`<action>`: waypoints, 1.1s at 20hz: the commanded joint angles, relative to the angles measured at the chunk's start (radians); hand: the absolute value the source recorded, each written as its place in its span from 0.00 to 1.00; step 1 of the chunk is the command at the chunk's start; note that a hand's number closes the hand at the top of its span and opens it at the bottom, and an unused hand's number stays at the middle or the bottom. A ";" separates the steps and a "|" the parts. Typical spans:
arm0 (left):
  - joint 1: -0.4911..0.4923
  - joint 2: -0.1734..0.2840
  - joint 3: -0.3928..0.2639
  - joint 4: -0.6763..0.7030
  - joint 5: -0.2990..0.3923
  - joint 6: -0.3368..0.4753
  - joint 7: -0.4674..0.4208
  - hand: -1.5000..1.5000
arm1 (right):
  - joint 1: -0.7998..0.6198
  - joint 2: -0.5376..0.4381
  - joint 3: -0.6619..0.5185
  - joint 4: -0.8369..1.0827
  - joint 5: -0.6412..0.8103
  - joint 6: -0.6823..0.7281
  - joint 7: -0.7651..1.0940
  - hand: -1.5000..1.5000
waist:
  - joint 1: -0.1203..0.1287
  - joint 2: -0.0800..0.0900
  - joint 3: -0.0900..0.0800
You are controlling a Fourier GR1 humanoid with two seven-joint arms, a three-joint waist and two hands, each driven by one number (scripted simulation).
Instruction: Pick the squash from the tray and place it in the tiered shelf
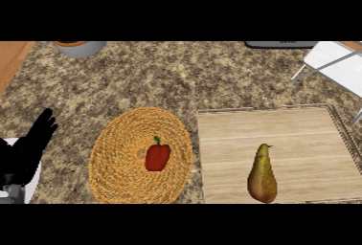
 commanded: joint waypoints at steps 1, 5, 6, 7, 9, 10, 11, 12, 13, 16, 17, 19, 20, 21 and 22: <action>-0.009 -0.027 -0.017 -0.058 -0.018 0.030 0.060 0.50 | -0.097 -0.068 -0.017 0.048 0.025 0.076 0.108 1.00 | 0.005 0.000 0.001; -0.013 -0.042 -0.018 -0.032 -0.024 0.027 0.045 0.50 | -0.144 -0.164 0.003 0.139 0.100 0.125 0.082 1.00 | 0.005 0.002 -0.001; 0.077 -0.028 -0.008 -0.073 -0.005 -0.013 -0.007 0.50 | -0.168 -0.193 -0.030 0.190 0.089 0.138 0.071 1.00 | 0.018 0.000 0.000; 0.001 -0.009 0.014 -0.028 -0.006 -0.016 0.015 0.50 | -0.173 -0.206 -0.037 0.194 0.075 0.159 0.058 1.00 | 0.004 0.001 0.000; 0.055 -0.038 -0.002 -0.016 -0.032 -0.011 -0.036 0.50 | -0.171 -0.220 -0.049 0.250 0.084 0.138 0.015 1.00 | 0.008 0.002 0.000; -0.003 -0.042 -0.010 -0.040 -0.036 0.010 0.025 0.50 | -0.219 -0.228 -0.034 0.311 0.088 0.144 0.004 1.00 | 0.009 0.003 0.000; 0.010 -0.013 0.008 -0.068 -0.024 -0.004 0.051 0.50 | -0.235 -0.269 -0.081 0.321 0.055 0.176 -0.017 1.00 | 0.008 0.001 0.000; -0.068 -0.047 -0.002 -0.014 -0.038 0.027 0.066 0.50 | -0.246 -0.279 -0.065 0.345 0.074 0.166 -0.031 1.00 | 0.001 0.004 0.000; -0.002 -0.023 0.005 -0.074 -0.022 0.003 0.082 0.50 | -0.250 -0.294 -0.052 0.414 0.093 0.153 -0.068 1.00 | 0.014 0.004 0.000; -0.010 -0.018 0.017 -0.067 -0.022 -0.023 0.071 0.50 | -0.240 -0.267 -0.042 0.478 0.144 0.057 -0.094 1.00 | 0.013 0.005 0.001; -0.006 -0.033 0.019 -0.044 -0.041 -0.010 0.028 0.50 | -0.315 -0.290 -0.024 0.541 0.155 0.082 -0.092 1.00 | 0.017 0.006 0.000; 0.020 -0.059 0.010 -0.055 -0.044 0.000 0.026 0.50 | -0.270 -0.304 -0.026 0.600 0.201 0.006 -0.151 1.00 | 0.018 0.007 0.001; 0.027 -0.032 0.032 -0.007 -0.031 -0.053 -0.013 0.50 | -0.252 -0.340 -0.069 0.593 0.168 0.030 -0.187 1.00 | 0.010 0.005 0.001; 0.034 -0.023 0.042 -0.091 -0.029 -0.027 0.049 0.50 | -0.253 -0.322 -0.042 0.587 0.193 0.015 -0.171 1.00 | 0.013 0.004 0.001; 0.011 -0.070 0.012 -0.049 -0.057 0.004 0.031 0.50 | -0.229 -0.366 -0.069 0.641 0.181 0.022 -0.233 1.00 | 0.008 0.005 0.001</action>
